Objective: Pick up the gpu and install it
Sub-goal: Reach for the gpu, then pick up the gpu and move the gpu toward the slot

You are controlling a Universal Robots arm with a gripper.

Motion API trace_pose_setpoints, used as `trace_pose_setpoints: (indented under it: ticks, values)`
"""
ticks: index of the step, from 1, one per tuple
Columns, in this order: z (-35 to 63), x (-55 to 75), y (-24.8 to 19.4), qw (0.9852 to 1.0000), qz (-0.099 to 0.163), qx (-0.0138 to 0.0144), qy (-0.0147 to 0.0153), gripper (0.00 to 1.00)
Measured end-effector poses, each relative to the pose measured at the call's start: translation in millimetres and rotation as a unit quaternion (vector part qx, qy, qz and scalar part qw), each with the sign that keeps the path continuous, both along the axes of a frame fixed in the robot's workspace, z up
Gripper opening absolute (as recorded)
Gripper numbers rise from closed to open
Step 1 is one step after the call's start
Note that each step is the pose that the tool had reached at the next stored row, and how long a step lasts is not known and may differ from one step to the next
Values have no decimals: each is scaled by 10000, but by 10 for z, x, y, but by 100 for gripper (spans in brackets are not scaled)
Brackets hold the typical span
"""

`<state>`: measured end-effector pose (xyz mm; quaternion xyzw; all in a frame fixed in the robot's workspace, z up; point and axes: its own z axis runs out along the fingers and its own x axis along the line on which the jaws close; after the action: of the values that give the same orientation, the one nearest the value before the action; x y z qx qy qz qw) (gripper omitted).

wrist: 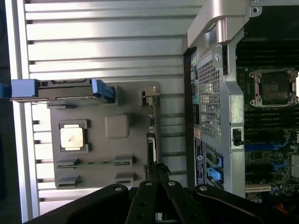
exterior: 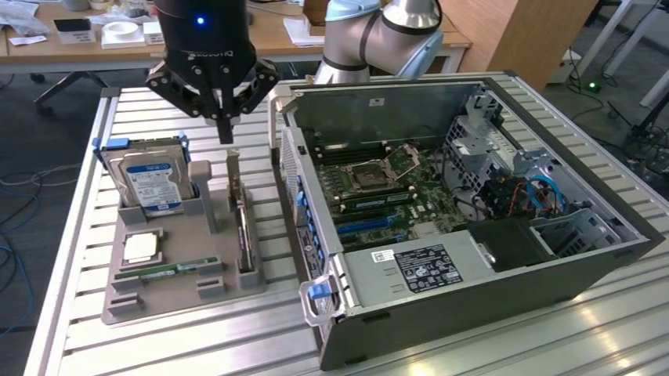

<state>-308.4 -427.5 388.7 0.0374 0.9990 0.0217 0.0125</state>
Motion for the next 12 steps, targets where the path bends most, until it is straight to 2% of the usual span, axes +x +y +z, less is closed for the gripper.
trace_pose_setpoints:
  ticks: [4, 7, 12]
  values:
    - [-1, -13, -11, 10000, 0, 0, 0, 11]
    - [-1, -13, -41, 10000, 0, 0, 0, 11]
    - [-1, -13, -44, 10000, 0, 0, 0, 11]
